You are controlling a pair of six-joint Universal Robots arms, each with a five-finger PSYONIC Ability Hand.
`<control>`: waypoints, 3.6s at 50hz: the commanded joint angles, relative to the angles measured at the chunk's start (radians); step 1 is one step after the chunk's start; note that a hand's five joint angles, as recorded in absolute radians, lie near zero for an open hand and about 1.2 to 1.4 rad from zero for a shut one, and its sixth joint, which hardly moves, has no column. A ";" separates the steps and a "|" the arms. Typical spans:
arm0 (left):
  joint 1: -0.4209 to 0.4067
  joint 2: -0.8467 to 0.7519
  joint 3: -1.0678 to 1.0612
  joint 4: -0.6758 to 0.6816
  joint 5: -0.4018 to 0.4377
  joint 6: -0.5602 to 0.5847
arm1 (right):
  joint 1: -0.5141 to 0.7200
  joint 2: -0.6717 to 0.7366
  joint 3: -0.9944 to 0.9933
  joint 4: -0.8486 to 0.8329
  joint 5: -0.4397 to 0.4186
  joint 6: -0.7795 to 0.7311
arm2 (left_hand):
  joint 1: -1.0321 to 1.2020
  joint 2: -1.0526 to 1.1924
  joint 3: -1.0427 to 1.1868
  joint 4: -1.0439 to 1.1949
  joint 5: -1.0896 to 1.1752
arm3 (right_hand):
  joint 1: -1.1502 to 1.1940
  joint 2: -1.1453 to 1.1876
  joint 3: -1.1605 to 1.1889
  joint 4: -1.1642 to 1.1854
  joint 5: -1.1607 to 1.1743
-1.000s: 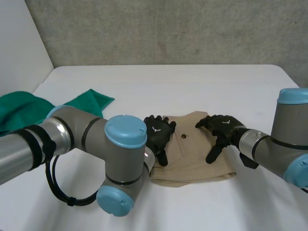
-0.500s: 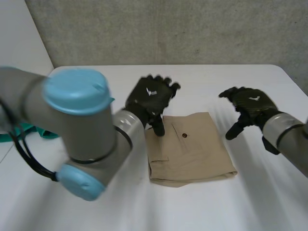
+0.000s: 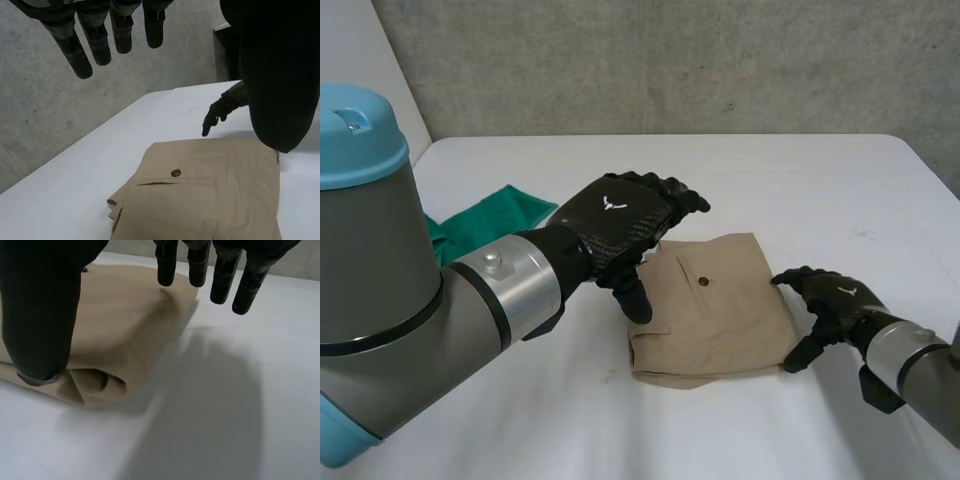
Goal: Fold the laundry.
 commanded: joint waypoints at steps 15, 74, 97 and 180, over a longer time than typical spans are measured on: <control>0.005 -0.005 -0.021 0.043 -0.005 0.001 | 0.117 0.178 -0.155 -0.071 0.011 0.037 | 0.001 -0.010 -0.017 -0.012 -0.028 | 0.347 0.311 0.308 0.284 0.275; 0.024 -0.019 -0.038 0.061 -0.008 -0.072 | -0.290 1.080 -1.852 0.320 0.046 -0.058 | 0.007 -0.004 -0.011 -0.006 -0.022 | 1.227 1.191 1.188 1.165 1.155; 0.024 -0.019 -0.044 0.061 -0.011 -0.074 | -0.397 1.094 -1.858 0.239 0.015 -0.191 | 0.007 -0.004 -0.011 -0.006 -0.022 | 0.005 -0.030 -0.033 -0.057 -0.067; 0.245 -0.111 -0.070 0.452 -0.209 0.011 | 0.155 -0.175 -0.135 0.052 0.002 -0.420 | 1.205 1.193 1.187 1.191 1.175 | 0.005 -0.030 -0.033 -0.057 -0.067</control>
